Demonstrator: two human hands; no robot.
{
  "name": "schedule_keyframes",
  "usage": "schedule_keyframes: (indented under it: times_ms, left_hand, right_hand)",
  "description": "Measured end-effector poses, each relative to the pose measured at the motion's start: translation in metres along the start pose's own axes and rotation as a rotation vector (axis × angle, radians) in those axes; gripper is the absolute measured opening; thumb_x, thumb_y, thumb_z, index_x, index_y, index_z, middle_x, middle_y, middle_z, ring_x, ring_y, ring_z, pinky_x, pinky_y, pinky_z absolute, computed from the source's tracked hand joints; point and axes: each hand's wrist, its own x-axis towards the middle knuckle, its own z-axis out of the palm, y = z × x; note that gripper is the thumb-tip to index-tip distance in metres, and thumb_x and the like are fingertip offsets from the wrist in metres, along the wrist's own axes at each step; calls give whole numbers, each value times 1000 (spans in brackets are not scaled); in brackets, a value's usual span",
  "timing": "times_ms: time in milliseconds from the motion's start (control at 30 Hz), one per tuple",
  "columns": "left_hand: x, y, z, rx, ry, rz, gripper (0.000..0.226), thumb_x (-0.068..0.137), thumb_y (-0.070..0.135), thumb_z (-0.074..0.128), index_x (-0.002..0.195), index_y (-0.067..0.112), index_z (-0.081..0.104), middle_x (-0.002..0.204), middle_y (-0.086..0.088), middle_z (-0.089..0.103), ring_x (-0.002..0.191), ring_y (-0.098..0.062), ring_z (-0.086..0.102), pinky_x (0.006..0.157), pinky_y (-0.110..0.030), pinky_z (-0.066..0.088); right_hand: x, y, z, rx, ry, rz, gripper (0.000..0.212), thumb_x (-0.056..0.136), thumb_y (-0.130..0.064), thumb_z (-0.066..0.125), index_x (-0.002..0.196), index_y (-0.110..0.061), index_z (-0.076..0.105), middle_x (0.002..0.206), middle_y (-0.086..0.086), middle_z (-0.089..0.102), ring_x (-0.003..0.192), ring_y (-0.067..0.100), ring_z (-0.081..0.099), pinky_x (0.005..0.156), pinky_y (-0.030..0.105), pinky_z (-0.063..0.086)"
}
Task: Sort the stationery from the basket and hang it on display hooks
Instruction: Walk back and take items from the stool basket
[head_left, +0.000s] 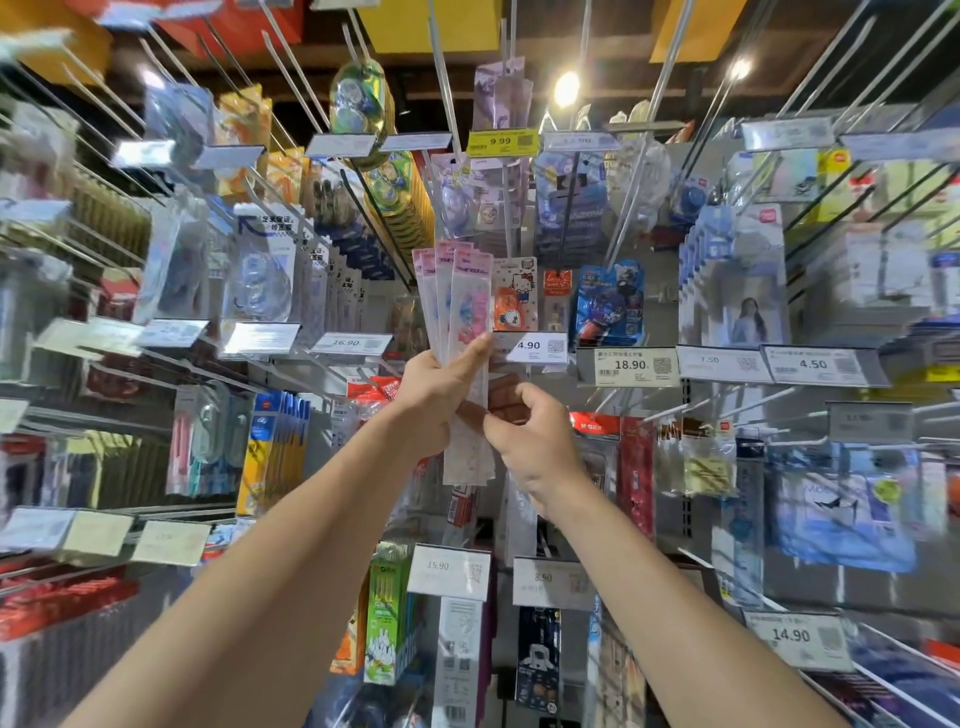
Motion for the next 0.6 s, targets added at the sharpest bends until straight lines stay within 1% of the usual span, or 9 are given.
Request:
schedule_keyframes:
  times_ms: [100, 133, 200, 267, 333, 400, 500, 533, 600]
  left_hand:
    - [1, 2, 1, 53, 24, -27, 111, 50, 88, 77, 124, 8, 59, 121, -12, 68, 109, -33, 66, 96, -55, 56]
    - [-2, 5, 1, 93, 33, -23, 112, 56, 89, 72, 129, 5, 55, 123, -11, 63, 111, -30, 63, 98, -50, 54]
    - [-3, 8, -3, 149, 40, -20, 98, 78, 81, 61, 133, 1, 53, 115, -10, 58, 101, -24, 58, 87, -38, 51]
    - [-2, 9, -5, 162, 9, -23, 101, 76, 85, 59, 130, 0, 58, 104, -11, 63, 91, -23, 60, 79, -35, 49]
    - [-7, 10, -4, 171, 3, -14, 99, 82, 81, 57, 140, 1, 53, 137, -16, 60, 122, -35, 59, 102, -48, 49]
    - [-7, 10, -4, 124, -21, -4, 95, 87, 74, 57, 149, 3, 45, 156, -13, 45, 142, -37, 44, 117, -53, 36]
    - [21, -10, -4, 16, -8, 11, 142, 26, 98, 73, 136, 10, 57, 144, -16, 59, 130, -41, 57, 110, -64, 42]
    - [31, -18, -5, 23, -6, 0, 144, 18, 99, 71, 130, 10, 60, 136, -17, 64, 124, -41, 62, 106, -64, 46]
    - [33, -20, -8, 44, -5, -19, 128, 30, 97, 72, 122, 9, 63, 127, -20, 68, 116, -41, 66, 101, -59, 50]
  right_hand:
    - [2, 0, 1, -38, 21, 21, 19, 81, -29, 85, 89, -18, 71, 85, 1, 77, 88, 29, 72, 82, 54, 59]
    - [1, -1, 2, -44, 19, 22, 17, 82, -29, 83, 90, -19, 71, 86, 2, 76, 89, 30, 72, 82, 55, 59]
    - [-2, -2, 0, -63, 19, 6, 12, 85, -25, 77, 87, -18, 67, 82, 3, 74, 82, 31, 69, 78, 52, 59]
    - [-10, -1, -8, -76, 38, -15, 21, 90, -15, 71, 78, -17, 54, 62, -6, 58, 59, 20, 53, 59, 39, 47]
    - [-23, 2, -22, -56, 29, 18, 24, 95, -8, 64, 79, -17, 49, 54, -10, 50, 53, 13, 42, 56, 34, 36]
    - [-42, 6, -34, 2, -18, 78, 12, 98, -8, 60, 93, -18, 55, 67, 5, 65, 64, 18, 55, 60, 41, 48]
    - [-67, 26, -49, -107, -67, 92, 15, 100, -12, 58, 107, -24, 56, 80, 16, 69, 66, 25, 57, 59, 39, 50]
    - [-74, 35, -52, -168, -92, 105, 16, 100, -14, 58, 111, -26, 56, 88, 17, 71, 68, 24, 60, 61, 40, 51]
    - [-87, 49, -55, -260, -137, 173, 22, 99, -17, 57, 119, -26, 56, 107, 11, 72, 83, 21, 69, 79, 46, 59]
